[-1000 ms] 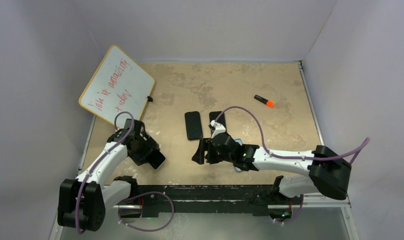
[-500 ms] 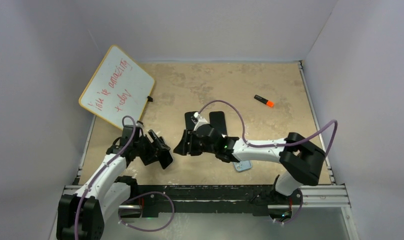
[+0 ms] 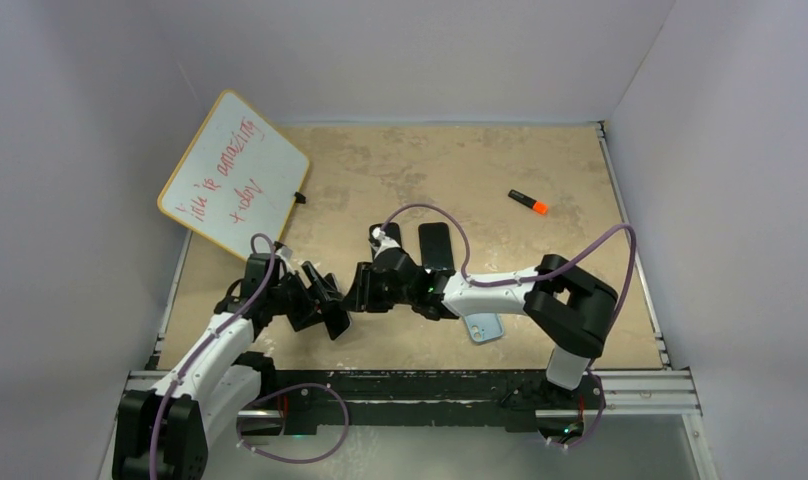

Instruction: Put the phone into the phone case

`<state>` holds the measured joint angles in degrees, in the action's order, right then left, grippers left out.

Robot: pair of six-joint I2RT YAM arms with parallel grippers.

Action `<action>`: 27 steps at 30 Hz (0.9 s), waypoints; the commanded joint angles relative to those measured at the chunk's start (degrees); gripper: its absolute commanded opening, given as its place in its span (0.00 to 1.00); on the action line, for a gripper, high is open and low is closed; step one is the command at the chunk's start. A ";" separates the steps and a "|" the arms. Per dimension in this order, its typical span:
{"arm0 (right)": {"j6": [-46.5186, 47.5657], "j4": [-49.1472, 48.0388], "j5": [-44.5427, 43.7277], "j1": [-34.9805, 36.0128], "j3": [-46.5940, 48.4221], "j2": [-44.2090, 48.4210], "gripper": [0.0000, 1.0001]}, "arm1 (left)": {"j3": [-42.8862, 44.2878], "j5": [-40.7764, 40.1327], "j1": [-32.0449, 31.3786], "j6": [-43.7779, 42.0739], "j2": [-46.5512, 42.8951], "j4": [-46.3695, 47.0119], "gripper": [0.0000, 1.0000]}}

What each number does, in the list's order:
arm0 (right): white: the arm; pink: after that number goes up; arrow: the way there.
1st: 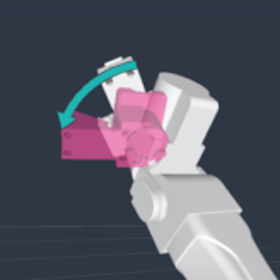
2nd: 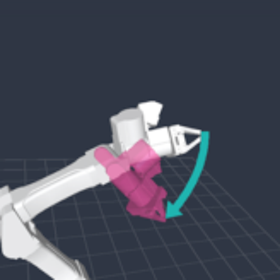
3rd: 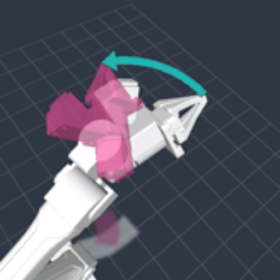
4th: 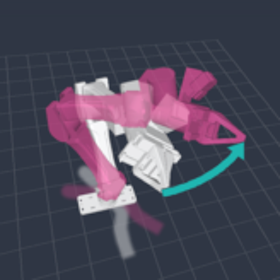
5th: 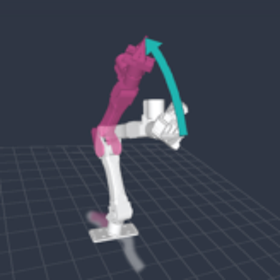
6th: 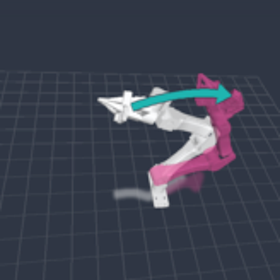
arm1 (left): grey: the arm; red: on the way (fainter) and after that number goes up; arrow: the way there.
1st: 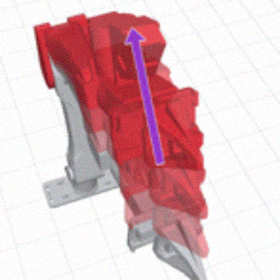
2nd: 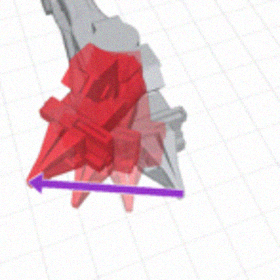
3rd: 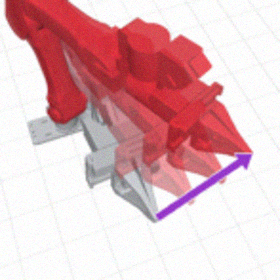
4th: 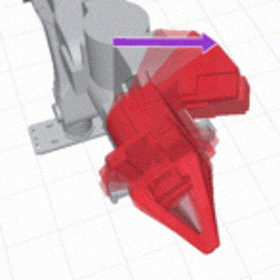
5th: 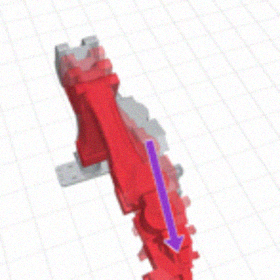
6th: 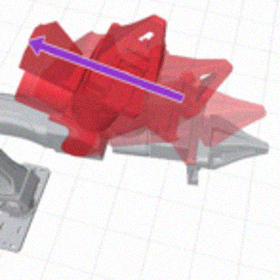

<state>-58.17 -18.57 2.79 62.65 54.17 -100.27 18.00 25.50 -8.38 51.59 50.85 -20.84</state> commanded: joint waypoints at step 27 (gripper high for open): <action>4.00 10.51 -3.71 1.06 -4.36 12.64 0.00 | 9.15 15.61 -0.24 -10.28 -2.94 0.81 0.83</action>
<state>-56.84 -13.58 3.27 63.48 52.93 -95.50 21.87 32.99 -8.43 45.21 50.68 -23.14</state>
